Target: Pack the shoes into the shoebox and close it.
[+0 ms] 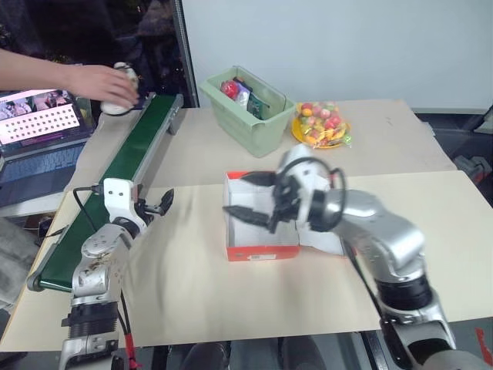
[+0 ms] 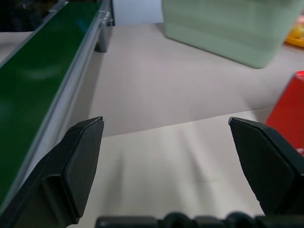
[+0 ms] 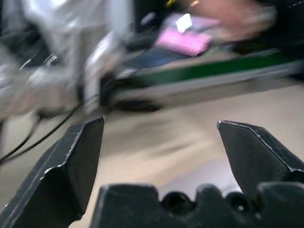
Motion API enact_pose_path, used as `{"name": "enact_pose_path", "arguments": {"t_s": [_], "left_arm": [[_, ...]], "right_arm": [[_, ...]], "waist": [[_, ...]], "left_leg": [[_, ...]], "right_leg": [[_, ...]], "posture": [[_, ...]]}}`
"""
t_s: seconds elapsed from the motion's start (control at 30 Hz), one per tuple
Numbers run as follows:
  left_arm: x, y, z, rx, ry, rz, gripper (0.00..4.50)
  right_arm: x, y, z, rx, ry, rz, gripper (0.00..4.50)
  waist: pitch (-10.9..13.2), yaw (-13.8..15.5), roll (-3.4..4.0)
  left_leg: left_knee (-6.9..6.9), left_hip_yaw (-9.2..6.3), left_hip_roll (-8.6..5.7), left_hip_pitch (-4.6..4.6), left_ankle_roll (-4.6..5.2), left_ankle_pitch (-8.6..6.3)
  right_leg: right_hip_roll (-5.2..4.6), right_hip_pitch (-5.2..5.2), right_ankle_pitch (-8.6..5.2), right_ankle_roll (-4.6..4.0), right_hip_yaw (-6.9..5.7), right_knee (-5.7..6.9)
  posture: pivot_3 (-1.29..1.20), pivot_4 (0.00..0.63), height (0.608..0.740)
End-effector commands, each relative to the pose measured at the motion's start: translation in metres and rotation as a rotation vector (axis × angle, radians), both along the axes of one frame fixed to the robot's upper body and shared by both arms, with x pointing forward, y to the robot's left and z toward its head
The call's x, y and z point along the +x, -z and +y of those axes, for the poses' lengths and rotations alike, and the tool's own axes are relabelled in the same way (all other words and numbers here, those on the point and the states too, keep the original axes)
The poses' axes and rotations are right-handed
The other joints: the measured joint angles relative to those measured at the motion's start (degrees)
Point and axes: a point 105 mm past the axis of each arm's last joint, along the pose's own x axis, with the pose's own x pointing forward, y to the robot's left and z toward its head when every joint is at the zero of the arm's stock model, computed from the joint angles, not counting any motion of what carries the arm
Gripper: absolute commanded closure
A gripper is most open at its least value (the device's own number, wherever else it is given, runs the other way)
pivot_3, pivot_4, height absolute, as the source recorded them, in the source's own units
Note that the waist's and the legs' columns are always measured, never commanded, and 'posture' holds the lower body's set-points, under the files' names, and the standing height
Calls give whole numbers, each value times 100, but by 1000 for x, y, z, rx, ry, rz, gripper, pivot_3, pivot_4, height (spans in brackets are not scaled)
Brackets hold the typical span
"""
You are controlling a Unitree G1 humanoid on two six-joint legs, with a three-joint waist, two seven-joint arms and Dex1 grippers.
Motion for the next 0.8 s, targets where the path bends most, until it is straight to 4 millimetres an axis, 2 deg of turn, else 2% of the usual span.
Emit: {"name": "enact_pose_path", "arguments": {"t_s": [0.03,0.1,0.17,0.33,0.43,0.63,0.8], "left_arm": [[-17,-26,48,70,-117,-70,0],[-28,-32,76,106,-185,-65,0],[-39,-35,96,129,-227,-49,0],[-58,-26,119,196,-274,30,0],[-60,-28,119,183,-278,20,0],[-52,-24,102,164,-239,17,0],[-48,-24,97,159,-222,18,0]], "right_arm": [[11,-1,2,-11,51,-84,37],[11,8,4,-22,53,-80,37],[11,13,5,-23,57,-74,37],[9,20,3,-26,64,-66,37],[9,21,1,-24,72,-61,37],[15,20,-6,-23,116,-69,37],[17,19,-8,-19,140,-70,37]], "waist": [[0,-9,0],[0,-6,0],[0,3,0],[0,18,1],[0,54,1],[0,58,0],[0,29,1]], "left_leg": [[0,0,2,0,0,0],[-1,-3,1,-1,-1,0],[-3,-7,2,-3,-3,1],[-4,-20,0,1,-1,-1],[-5,-20,2,6,-1,-1],[-5,-17,6,7,-4,-2],[-5,-17,8,5,-6,-4]], "right_leg": [[3,0,1,0,0,-2],[4,-10,1,-1,3,-2],[5,-14,1,-1,3,-5],[2,-10,2,0,7,-9],[5,-5,5,-2,4,-7],[11,-5,10,-4,5,-11],[12,-7,10,-4,7,-10]], "posture": [[0,150,740],[0,150,740],[0,150,740],[0,150,740],[0,150,740],[0,150,740],[0,150,740]]}}
